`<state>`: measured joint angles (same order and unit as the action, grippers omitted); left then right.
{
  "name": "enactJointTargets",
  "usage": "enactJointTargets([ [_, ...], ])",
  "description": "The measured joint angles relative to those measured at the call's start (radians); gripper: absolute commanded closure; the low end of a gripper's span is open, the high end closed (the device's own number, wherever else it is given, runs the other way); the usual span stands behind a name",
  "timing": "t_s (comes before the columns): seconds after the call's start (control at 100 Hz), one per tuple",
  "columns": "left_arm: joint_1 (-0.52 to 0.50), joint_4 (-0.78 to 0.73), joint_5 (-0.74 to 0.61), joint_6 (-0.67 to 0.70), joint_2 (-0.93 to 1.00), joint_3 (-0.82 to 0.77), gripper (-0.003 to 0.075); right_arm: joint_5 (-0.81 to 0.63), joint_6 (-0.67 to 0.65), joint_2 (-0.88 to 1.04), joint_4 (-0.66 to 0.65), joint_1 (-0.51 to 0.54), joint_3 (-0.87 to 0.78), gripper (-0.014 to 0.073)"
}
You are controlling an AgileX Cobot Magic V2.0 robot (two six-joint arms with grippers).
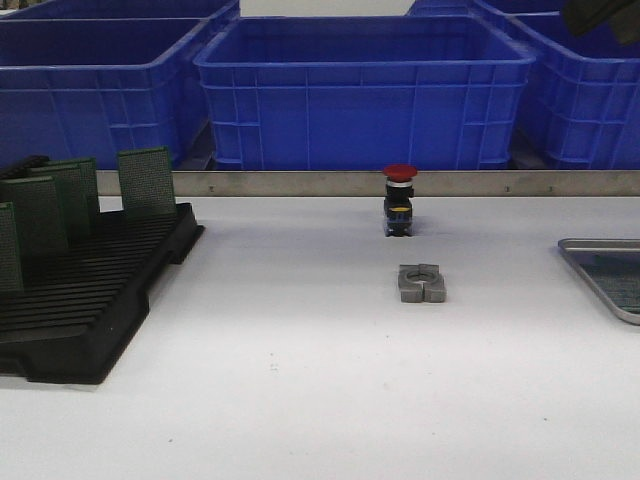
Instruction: Place circuit board on tray
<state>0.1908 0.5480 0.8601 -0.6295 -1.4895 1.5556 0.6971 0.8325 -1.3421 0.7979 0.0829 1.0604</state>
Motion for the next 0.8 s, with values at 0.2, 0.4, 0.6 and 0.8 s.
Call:
enactJointTargets([
  [0.2, -0.063, 0.009, -0.248, 0.009, 0.258, -0.363, 0.0151, -0.109, 0.000, 0.159, -0.007, 0.000, -0.119, 0.0141],
  [0.4, -0.065, 0.047, -0.466, 0.011, 0.513, -0.699, 0.0151, -0.200, 0.011, 0.363, -0.007, 0.000, -0.260, 0.0141],
  [0.6, -0.065, 0.094, -0.605, 0.011, 0.725, -0.923, 0.0151, -0.339, 0.018, 0.577, -0.005, 0.000, -0.431, 0.0141],
  [0.8, -0.065, 0.120, -0.656, 0.013, 0.871, -1.045, 0.0151, -0.385, 0.018, 0.785, 0.018, 0.000, -0.566, 0.0141],
])
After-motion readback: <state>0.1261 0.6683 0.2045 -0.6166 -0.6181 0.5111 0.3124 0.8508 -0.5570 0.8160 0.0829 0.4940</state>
